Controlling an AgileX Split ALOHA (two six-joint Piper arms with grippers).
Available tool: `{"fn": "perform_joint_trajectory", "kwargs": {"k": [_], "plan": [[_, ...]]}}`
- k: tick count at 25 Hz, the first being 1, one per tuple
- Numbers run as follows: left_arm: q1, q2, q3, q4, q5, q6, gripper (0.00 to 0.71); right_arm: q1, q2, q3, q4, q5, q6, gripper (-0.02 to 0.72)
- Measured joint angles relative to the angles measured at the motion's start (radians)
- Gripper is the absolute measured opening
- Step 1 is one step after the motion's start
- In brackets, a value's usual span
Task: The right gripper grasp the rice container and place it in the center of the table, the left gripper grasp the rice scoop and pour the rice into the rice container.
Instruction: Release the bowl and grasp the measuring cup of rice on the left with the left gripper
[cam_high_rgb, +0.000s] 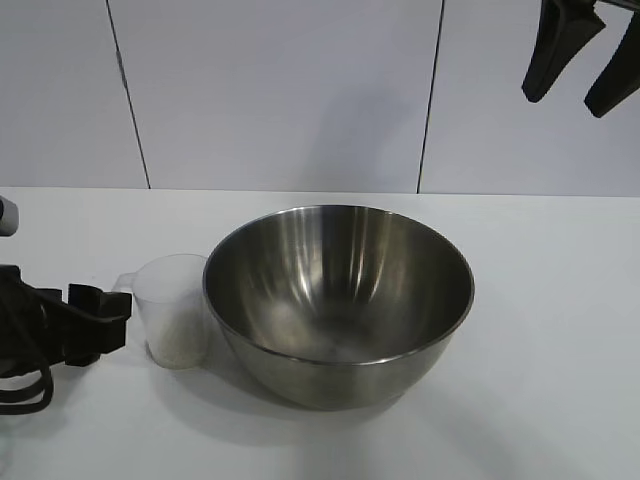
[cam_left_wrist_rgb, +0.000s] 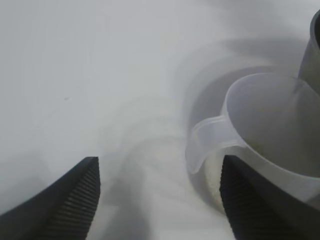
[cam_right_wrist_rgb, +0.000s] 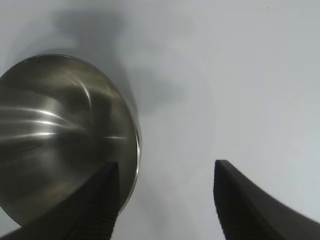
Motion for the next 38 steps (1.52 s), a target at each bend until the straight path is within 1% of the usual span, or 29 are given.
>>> {"fn": "perform_joint_trajectory", "kwargs": {"k": [4, 12, 19, 21, 22, 23, 25, 26, 28, 31, 38], "plan": [[0.000, 0.041, -0.005, 0.001, 0.002, 0.000, 0.497, 0.000, 0.000, 0.000, 0.003, 0.000, 0.000, 0.391], [0.000, 0.042, -0.072, -0.005, 0.001, -0.001, 0.497, 0.000, 0.000, 0.000, 0.004, -0.011, 0.000, 0.391], [0.000, 0.042, -0.099, -0.024, 0.001, -0.001, 0.490, 0.000, 0.000, 0.000, 0.004, -0.017, 0.000, 0.391], [0.000, 0.042, -0.100, -0.024, 0.001, -0.001, 0.451, 0.000, 0.000, 0.000, 0.004, -0.017, 0.000, 0.391], [0.000, 0.042, -0.100, -0.024, 0.001, -0.001, 0.407, 0.000, 0.000, 0.000, 0.004, -0.018, 0.000, 0.391], [0.000, 0.042, -0.100, -0.024, 0.001, -0.001, 0.348, 0.000, 0.000, 0.000, 0.004, -0.018, 0.000, 0.391], [0.000, 0.042, -0.100, -0.018, 0.001, 0.011, 0.161, 0.000, 0.000, 0.000, 0.004, -0.021, 0.000, 0.391], [0.000, 0.042, -0.100, -0.014, 0.001, 0.022, 0.100, 0.000, 0.000, 0.000, 0.004, -0.021, 0.000, 0.391], [0.000, 0.042, -0.100, -0.003, 0.001, 0.034, 0.042, 0.000, 0.000, 0.000, 0.004, -0.021, 0.000, 0.391], [0.000, 0.042, -0.100, 0.000, 0.001, 0.036, 0.013, 0.000, 0.000, 0.000, 0.004, -0.021, 0.000, 0.391], [0.000, 0.039, -0.100, 0.000, 0.001, 0.036, 0.008, 0.000, 0.000, 0.000, 0.004, -0.021, 0.000, 0.391]]}}
